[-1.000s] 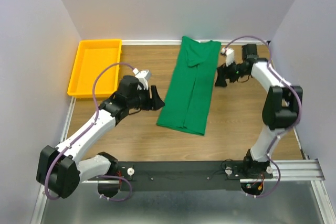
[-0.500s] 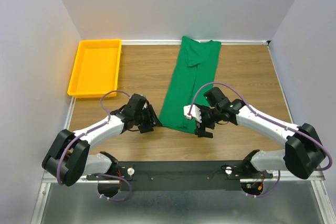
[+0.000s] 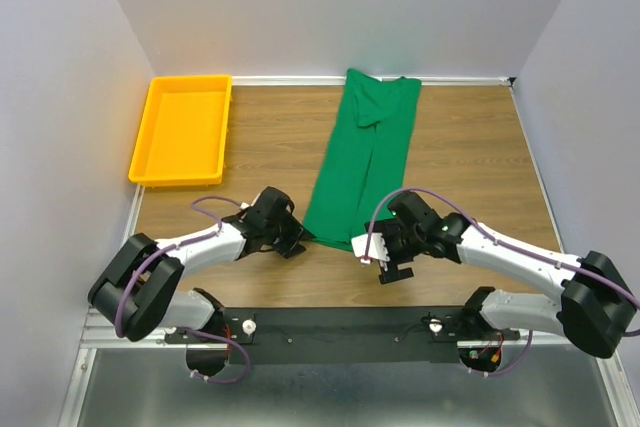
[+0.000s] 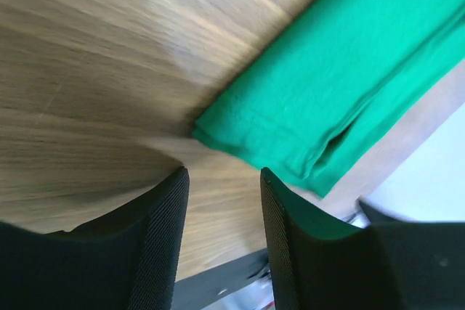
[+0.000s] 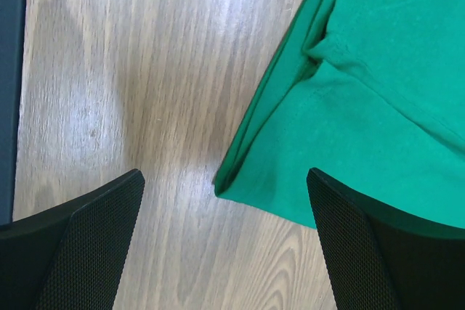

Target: Fold and stack the t-shirts

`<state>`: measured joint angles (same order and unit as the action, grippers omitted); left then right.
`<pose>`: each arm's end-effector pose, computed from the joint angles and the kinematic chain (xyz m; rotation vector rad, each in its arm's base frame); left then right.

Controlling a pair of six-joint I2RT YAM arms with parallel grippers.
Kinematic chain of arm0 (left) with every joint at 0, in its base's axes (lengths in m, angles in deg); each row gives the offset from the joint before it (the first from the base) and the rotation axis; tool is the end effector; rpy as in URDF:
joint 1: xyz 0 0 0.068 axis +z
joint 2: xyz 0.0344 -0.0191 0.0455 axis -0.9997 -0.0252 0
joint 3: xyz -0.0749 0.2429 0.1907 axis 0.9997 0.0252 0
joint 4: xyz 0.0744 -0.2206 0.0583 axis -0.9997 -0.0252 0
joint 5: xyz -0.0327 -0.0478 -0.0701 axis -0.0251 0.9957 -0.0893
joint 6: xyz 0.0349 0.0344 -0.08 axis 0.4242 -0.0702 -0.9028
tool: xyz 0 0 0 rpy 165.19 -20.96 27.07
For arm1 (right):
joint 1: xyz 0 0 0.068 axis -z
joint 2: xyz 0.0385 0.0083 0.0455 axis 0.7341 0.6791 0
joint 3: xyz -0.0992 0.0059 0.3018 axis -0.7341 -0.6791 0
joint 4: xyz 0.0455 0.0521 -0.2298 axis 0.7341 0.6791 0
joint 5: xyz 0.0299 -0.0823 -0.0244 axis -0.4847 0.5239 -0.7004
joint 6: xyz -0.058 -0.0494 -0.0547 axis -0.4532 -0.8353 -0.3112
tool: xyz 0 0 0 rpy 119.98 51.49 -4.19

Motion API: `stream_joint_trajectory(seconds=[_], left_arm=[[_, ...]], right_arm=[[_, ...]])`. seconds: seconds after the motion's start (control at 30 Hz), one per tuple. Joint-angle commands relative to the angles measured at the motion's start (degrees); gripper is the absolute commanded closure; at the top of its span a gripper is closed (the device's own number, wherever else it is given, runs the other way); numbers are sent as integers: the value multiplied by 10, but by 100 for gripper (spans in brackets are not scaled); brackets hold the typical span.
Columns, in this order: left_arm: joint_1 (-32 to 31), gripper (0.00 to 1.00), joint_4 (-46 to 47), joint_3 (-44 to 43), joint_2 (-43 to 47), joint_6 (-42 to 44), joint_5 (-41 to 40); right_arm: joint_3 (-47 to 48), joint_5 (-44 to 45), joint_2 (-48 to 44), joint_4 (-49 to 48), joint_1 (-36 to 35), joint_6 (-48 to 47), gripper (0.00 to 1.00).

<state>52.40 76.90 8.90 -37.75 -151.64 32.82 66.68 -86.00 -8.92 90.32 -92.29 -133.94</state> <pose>0.1787 -0.1447 0.1637 -1.0714 2.6048 -0.8728 0.1182 0.1629 0.2039 -2.0693 1.5097 0.4216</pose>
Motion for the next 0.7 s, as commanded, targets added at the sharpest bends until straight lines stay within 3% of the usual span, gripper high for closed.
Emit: stream_joint_trajectory(seconds=[0.0,0.23,0.67], left_arm=[[-8,49,23,10,-11,-122,-74],[-15,56,38,28,-43,-181,-117],[-17,92,98,-1,-81,-103,-118]], right_arm=[[-30,3,-21,-50,-3,-22,1],[-39,23,-22,-95,-3,9,2],[-82,37,1,-176,-3,-9,13]])
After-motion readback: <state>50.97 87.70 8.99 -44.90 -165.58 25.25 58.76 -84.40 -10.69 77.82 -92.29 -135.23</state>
